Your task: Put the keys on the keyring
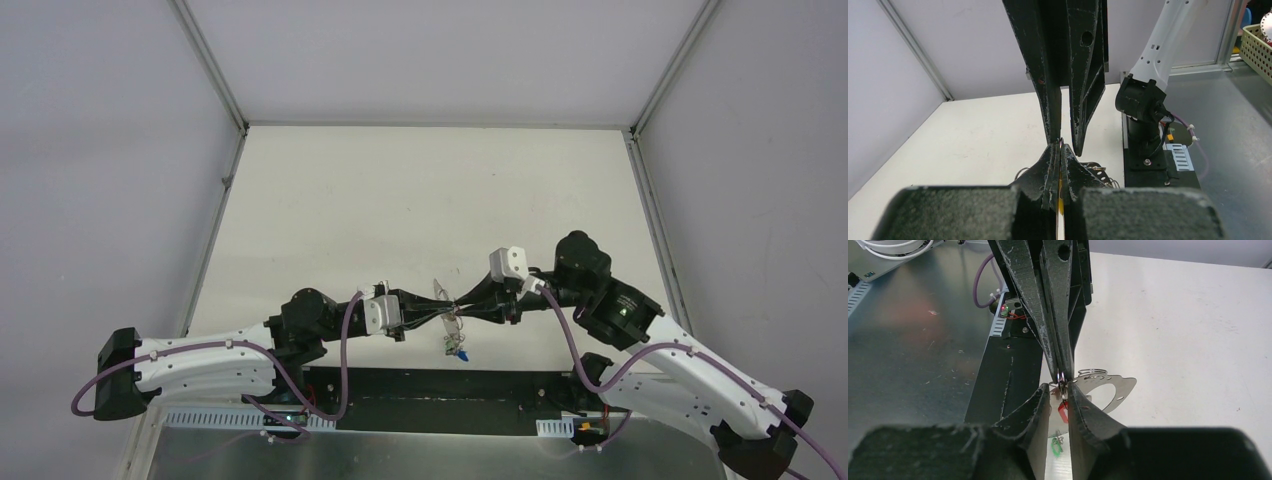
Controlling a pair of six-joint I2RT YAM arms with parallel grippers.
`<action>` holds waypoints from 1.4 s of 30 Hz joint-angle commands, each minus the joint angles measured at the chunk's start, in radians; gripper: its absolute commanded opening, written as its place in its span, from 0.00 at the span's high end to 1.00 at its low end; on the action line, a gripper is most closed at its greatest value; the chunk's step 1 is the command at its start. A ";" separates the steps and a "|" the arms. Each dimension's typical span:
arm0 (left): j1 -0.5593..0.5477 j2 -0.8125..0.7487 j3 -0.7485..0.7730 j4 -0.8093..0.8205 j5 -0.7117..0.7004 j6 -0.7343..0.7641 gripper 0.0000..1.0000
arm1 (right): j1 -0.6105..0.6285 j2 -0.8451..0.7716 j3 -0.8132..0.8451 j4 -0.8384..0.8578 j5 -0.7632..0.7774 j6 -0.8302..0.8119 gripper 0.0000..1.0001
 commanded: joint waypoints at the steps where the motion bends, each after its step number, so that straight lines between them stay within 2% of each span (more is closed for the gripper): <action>1: -0.003 -0.022 0.013 0.068 0.015 -0.011 1.00 | -0.001 0.006 0.000 0.060 -0.051 0.017 0.80; 8: -0.003 -0.023 0.021 0.046 0.015 -0.014 1.00 | -0.002 0.008 0.004 0.059 -0.056 0.017 1.00; 15: -0.003 -0.055 0.034 -0.044 0.001 -0.008 0.99 | -0.002 0.016 0.031 -0.004 -0.013 0.009 1.00; 18: -0.003 -0.089 0.065 -0.162 -0.012 0.007 0.84 | -0.002 0.038 0.076 -0.095 0.016 -0.012 1.00; 24: -0.003 -0.121 0.160 -0.436 -0.052 0.045 0.67 | -0.002 0.125 0.202 -0.350 0.055 -0.108 1.00; 29: -0.003 -0.062 0.242 -0.609 -0.073 0.054 0.64 | -0.002 0.201 0.292 -0.511 0.070 -0.155 1.00; 36: -0.003 0.083 0.312 -0.647 -0.001 0.050 0.58 | -0.001 0.282 0.386 -0.642 0.097 -0.150 1.00; 42: -0.003 0.189 0.362 -0.644 0.020 0.050 0.58 | -0.002 0.341 0.448 -0.710 0.117 -0.120 1.00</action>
